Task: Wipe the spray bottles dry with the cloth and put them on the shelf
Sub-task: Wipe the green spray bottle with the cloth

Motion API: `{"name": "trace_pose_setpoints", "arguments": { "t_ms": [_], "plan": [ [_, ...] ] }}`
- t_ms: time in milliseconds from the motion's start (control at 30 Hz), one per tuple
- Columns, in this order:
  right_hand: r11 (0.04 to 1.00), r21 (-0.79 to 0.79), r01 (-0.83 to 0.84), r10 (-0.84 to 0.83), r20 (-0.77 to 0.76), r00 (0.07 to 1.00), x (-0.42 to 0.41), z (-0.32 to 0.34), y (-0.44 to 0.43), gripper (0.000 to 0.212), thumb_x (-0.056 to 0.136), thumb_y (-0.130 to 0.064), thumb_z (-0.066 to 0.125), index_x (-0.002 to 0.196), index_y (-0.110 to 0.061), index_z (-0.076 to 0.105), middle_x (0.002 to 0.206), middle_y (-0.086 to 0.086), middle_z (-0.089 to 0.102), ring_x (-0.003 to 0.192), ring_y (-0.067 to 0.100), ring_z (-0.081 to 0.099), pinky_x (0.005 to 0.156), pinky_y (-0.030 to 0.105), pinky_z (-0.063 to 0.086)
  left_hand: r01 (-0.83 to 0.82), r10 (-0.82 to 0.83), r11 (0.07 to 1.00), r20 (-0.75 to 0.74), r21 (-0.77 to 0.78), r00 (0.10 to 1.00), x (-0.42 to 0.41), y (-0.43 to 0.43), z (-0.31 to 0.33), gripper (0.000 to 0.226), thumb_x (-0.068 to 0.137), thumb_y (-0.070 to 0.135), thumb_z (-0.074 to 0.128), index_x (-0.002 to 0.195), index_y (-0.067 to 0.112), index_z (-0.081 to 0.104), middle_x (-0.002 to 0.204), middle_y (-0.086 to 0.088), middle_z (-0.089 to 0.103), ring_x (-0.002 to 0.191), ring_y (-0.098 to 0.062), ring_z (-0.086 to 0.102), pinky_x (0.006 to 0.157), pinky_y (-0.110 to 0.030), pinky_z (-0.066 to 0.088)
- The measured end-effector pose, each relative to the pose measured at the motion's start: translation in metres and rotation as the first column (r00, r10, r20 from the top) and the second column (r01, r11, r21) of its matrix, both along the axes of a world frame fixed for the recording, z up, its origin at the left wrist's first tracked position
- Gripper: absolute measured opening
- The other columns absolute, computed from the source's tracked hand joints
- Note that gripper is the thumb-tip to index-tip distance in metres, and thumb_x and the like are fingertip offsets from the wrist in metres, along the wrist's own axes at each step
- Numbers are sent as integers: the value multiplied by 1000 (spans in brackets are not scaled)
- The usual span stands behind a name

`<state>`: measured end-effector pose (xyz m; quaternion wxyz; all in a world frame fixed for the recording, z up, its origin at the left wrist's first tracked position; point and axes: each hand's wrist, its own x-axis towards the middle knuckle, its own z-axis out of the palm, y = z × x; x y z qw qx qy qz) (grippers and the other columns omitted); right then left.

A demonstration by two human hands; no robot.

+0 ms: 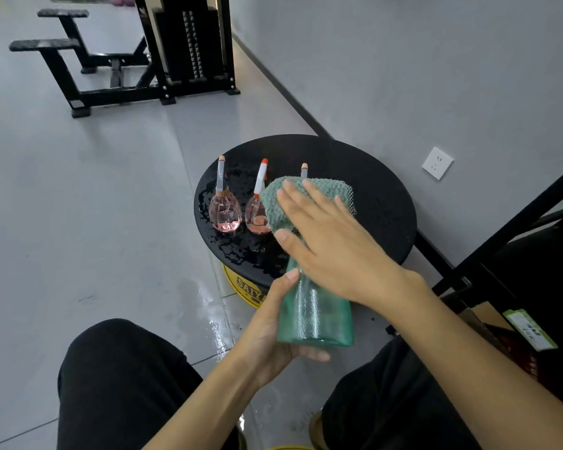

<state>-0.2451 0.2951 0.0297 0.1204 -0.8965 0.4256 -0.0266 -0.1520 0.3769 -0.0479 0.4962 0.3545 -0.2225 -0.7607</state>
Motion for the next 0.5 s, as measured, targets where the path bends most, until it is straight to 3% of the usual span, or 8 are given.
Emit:
{"name": "trace_pose_setpoints", "arguments": {
  "t_ms": [133,333,500],
  "plan": [
    [999,18,-48,48,-23,999,-4,1,5,58,103,-43,18,155,-25,-2,161,-13,-11,147,7,-18,120,38,-8,0,-1,1000,26,22,1000,0,2,0,43,73,52,58,99,20,72,91,-9,73,73,-22,71,40,-30,54],
    [998,-11,59,-59,20,998,1,6,-18,65,101,-50,21,154,-24,-7,162,-9,-11,148,12,-14,120,41,-2,4,-4,1000,51,-9,999,-7,3,1,55,74,52,57,116,17,62,94,-7,74,75,-23,72,43,-34,56],
    [999,0,-45,45,-11,999,3,8,5,60,103,-45,18,155,-22,0,162,-10,-9,147,8,-16,121,42,-6,-21,23,999,58,-33,998,1,-1,2,41,76,52,51,95,25,74,91,-7,74,75,-23,71,43,-33,55]
  ]
}}
